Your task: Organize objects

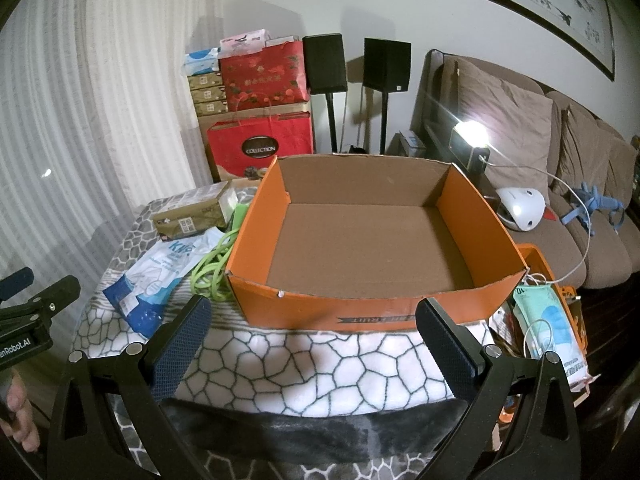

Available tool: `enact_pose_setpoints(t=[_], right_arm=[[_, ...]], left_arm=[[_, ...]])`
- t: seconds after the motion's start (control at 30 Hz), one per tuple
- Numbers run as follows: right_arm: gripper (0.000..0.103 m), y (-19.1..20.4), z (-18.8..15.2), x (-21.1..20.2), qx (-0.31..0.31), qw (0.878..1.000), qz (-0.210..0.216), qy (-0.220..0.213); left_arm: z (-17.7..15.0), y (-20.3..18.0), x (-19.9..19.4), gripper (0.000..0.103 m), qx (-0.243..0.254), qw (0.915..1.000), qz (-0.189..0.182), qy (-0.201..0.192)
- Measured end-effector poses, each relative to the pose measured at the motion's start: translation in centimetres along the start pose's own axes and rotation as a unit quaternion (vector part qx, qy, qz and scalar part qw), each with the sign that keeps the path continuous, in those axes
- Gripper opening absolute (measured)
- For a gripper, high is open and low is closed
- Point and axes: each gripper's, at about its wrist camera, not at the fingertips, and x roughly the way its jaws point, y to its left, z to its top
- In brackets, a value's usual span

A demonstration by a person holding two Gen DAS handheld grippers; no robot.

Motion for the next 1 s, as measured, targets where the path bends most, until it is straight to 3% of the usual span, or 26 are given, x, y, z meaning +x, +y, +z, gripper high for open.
enact_pose_setpoints(t=[1.0], right_arm=[[0.103, -0.3, -0.2, 0.16, 0.0, 1.0, -0.001, 0.0]], left_arm=[[0.63, -0.01, -0.27, 0.103, 0.003, 1.0, 0.0, 0.001]])
